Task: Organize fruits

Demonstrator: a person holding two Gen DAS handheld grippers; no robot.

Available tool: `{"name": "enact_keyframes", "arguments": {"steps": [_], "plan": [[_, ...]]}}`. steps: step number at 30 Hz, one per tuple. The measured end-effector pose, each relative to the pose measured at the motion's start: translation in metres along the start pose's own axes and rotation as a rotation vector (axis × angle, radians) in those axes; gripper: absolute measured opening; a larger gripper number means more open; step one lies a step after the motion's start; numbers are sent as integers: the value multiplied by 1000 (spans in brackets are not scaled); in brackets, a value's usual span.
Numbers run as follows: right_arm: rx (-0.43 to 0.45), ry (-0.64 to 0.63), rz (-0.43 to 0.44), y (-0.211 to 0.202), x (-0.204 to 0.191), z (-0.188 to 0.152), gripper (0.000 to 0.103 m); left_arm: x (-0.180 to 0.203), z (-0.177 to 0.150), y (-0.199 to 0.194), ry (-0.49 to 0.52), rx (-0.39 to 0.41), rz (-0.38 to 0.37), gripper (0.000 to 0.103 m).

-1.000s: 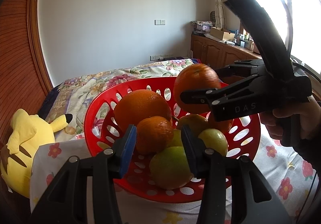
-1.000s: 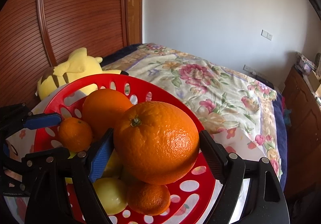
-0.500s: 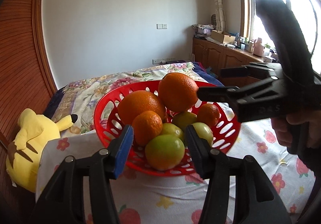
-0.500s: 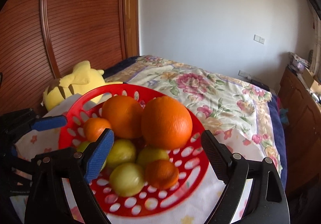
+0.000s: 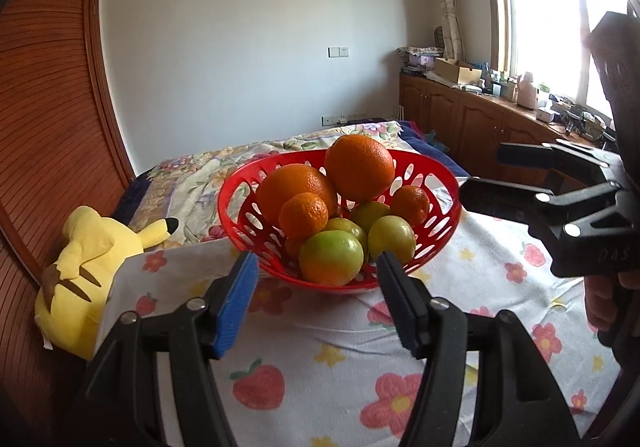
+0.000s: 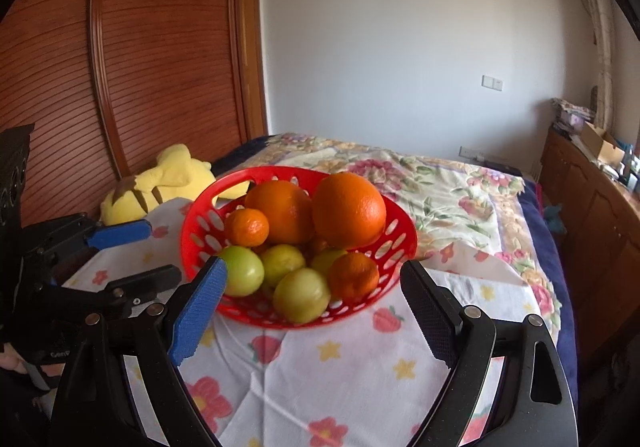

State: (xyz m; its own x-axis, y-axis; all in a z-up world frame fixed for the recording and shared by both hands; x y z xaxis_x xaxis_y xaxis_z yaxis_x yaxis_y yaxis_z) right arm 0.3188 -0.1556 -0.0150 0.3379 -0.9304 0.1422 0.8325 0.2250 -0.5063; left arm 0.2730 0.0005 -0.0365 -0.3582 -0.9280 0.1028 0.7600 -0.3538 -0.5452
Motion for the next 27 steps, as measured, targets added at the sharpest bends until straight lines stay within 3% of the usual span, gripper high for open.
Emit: {"name": "enact_keyframes", "arguments": {"steps": [9, 11, 21, 27], "plan": [[37, 76, -42, -37, 1, -18, 92, 8, -5, -31, -10, 49, 30, 82], [47, 88, -53, -46, 3, -21, 93, 10, -6, -36, -11, 56, 47, 90], [114, 125, -110, -91, 5, -24, 97, 23, -14, -83, -27, 153, 84, 91], [152, 170, -141, -120, 7, -35, 102, 40, -29, -113, -12, 170, 105, 91]]}}
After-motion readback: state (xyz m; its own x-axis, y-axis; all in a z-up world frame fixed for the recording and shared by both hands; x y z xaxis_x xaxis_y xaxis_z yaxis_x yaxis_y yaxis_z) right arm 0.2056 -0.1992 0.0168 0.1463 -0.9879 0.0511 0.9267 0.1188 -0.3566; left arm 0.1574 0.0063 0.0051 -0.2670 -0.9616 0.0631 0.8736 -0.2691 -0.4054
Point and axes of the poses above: each gripper's, at about its wrist camera, not at the fingertips, and y roughly the way its jaws point, x to its right, z to its top, the point moved 4 cm from there along y, roughly the way its jaws point, and after that the axes turned 15 degrees about -z, right-handed, at the moved point
